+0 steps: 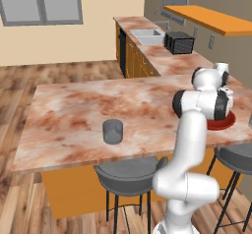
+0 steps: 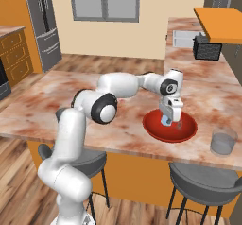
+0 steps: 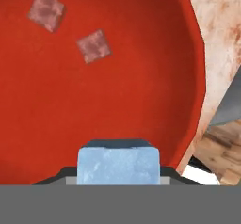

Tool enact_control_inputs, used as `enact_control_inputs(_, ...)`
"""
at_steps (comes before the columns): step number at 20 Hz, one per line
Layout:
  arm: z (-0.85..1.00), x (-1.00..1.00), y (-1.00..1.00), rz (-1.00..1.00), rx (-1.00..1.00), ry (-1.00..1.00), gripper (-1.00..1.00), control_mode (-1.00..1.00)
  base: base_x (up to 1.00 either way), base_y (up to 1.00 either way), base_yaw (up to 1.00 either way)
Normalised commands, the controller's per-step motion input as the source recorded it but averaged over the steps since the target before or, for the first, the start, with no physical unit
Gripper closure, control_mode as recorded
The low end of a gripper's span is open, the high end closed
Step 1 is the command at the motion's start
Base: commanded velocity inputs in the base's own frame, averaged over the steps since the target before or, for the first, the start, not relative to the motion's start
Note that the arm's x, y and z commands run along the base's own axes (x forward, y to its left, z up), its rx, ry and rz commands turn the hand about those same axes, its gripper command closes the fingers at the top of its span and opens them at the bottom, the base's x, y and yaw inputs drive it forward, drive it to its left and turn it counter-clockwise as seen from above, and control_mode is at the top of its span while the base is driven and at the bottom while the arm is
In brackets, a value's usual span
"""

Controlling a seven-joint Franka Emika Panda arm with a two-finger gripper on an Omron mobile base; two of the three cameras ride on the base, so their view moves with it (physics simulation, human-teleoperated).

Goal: There are four ice cubes in the ice bowl. Place two ice cubes in each glass of water.

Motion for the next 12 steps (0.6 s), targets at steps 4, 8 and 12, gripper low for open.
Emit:
enact_control_inputs(4,0.38,-0.59,1.00,0.00,-0.01,-0.12,1.00,-1.00,0.00,0.00,0.00)
enact_control_inputs(8,0.78,-0.19,1.00,0.00,-0.06,-0.20,1.00,-1.00,0.00,0.00,0.00)
enact_control_inputs(12,0.29,-0.09,1.00,0.03,-0.04,-0.22,1.00,-1.00,0.00,0.00,0.00)
